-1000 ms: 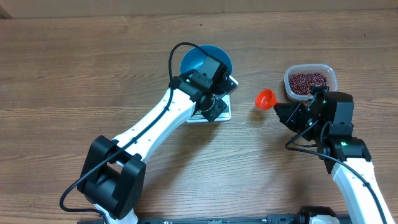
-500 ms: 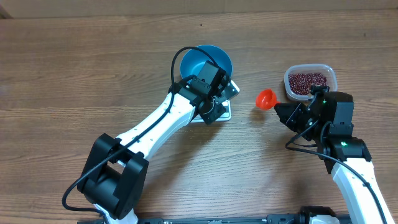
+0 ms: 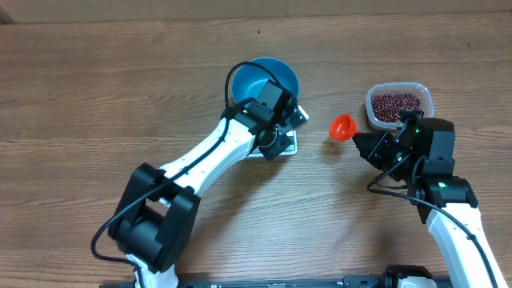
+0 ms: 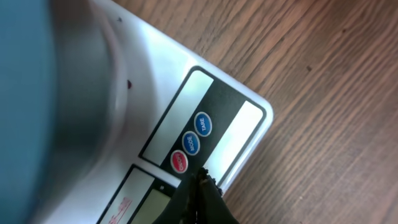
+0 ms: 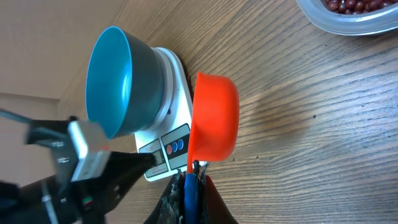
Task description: Scoop item into bowl and weigh 150g on scale
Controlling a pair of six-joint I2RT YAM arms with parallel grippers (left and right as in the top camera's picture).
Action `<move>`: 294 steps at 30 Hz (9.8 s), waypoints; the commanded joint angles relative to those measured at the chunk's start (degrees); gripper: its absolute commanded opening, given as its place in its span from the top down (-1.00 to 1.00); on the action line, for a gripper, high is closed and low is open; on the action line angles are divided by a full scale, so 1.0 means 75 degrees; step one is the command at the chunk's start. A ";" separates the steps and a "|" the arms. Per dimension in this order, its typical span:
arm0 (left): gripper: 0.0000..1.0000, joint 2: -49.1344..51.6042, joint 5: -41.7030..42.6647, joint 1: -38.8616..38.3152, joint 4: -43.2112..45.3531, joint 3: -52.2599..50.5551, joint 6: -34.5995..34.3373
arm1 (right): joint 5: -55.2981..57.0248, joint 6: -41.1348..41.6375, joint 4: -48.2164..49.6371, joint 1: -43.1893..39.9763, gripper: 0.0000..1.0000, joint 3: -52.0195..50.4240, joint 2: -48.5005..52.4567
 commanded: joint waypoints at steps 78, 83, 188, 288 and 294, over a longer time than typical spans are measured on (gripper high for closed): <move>0.92 0.1186 -0.0472 -0.0017 0.0571 -0.0149 -0.1040 | 0.0221 -0.0064 0.0020 -0.0020 0.93 0.0256 -0.0105; 0.92 0.1186 -0.0472 -0.0017 0.0463 -0.0149 -0.1040 | 0.0219 -0.0064 0.0017 -0.0020 0.93 0.0256 -0.0105; 0.91 -0.1816 0.0020 0.0146 -0.1970 0.0595 -0.1265 | 0.1329 -0.0067 0.0466 -0.0020 0.92 0.0256 -0.0105; 0.92 0.0364 -0.0924 -0.0108 0.2923 -0.2043 -0.1894 | 0.1329 -0.0067 0.0344 -0.0020 0.93 0.0251 -0.0105; 0.92 0.0364 -0.0927 -0.0108 0.2474 -0.2043 -0.1891 | 0.1329 -0.0064 0.0344 -0.0020 0.92 0.0251 -0.0105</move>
